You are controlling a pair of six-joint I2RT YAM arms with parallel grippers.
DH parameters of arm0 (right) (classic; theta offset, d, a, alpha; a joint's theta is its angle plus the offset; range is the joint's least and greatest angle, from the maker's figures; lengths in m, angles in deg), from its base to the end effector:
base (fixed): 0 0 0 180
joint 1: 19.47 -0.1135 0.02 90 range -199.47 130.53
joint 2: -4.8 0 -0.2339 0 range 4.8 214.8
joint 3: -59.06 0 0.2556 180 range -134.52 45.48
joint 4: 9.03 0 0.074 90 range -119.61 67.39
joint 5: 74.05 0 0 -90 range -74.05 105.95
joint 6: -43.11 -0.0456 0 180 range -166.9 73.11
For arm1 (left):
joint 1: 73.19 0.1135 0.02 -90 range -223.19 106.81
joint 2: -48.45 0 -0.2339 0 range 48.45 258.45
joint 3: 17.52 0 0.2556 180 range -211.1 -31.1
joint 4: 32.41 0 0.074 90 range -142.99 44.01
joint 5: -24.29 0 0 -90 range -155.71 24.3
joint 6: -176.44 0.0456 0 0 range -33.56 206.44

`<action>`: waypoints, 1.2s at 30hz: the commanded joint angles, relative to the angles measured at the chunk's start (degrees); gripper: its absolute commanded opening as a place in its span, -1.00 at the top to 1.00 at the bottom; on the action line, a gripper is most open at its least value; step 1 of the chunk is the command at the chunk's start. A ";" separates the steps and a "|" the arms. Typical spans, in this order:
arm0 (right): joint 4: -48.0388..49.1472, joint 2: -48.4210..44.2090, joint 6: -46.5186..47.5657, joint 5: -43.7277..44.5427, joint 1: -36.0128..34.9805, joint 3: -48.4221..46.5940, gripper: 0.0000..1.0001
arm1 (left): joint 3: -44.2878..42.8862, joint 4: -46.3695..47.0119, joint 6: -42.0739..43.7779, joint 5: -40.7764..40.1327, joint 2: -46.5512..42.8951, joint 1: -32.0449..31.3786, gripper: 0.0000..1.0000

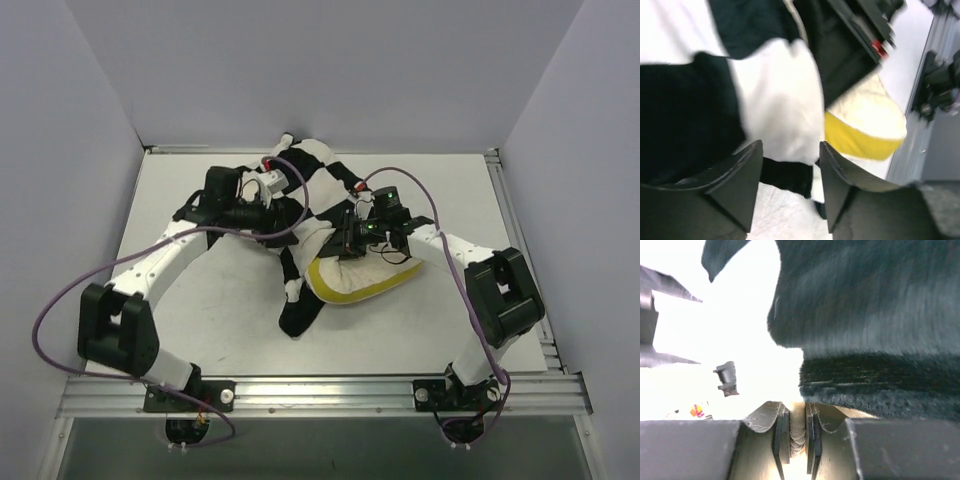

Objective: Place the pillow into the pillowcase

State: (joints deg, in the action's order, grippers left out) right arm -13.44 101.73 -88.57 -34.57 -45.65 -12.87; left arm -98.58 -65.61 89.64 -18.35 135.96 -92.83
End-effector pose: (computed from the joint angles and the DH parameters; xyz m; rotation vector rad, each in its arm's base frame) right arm 0.3161 0.1946 0.1871 -0.3064 2.2773 1.5896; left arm 0.3133 -0.1474 0.2515 0.8657 2.0328 -1.0847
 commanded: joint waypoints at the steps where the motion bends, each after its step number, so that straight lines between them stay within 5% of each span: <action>1: 7.62 -2.09 -4.03 -1.86 2.44 -7.63 1.00 | 1.62 -8.22 17.68 3.27 -14.50 -0.93 -0.17; 4: 6.92 -0.95 -4.91 -2.47 3.23 -12.65 1.00 | 6.81 -19.90 33.50 0.12 -20.95 -5.65 -0.28; 8: 5.25 0.37 -5.44 -2.83 3.06 -15.30 1.00 | 15.76 -23.89 40.30 -12.35 -29.49 -22.17 -0.39; 11: 5.25 1.07 -6.05 -3.53 2.97 -15.13 1.00 | 25.24 -14.96 37.94 -28.76 -30.64 -34.45 -0.50; 16: 2.18 1.69 -3.16 -3.62 2.71 -14.69 1.00 | 35.05 10.00 44.51 -50.93 -22.24 -44.16 -0.60; 24: -0.64 1.07 -0.52 -3.35 2.44 -15.04 1.00 | 31.71 32.76 54.17 -64.65 -1.30 -45.58 -0.71; 31: -3.45 1.07 1.24 -2.92 2.27 -15.92 1.00 | 23.29 30.09 55.07 -64.68 14.77 -40.06 -0.71; 33: -3.63 0.99 1.42 -2.92 2.27 -16.01 1.00 | 21.00 26.32 54.72 -62.83 17.25 -38.12 -0.62; 36: -3.98 1.07 1.77 -2.65 2.27 -16.45 1.00 | 16.87 20.60 54.54 -59.05 20.51 -35.65 -0.06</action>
State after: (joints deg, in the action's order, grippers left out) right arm -18.27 104.28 -87.65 -35.86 -43.42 -26.13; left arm -80.44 -33.74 145.09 -81.93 152.09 -131.34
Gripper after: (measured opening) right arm 0.118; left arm 0.574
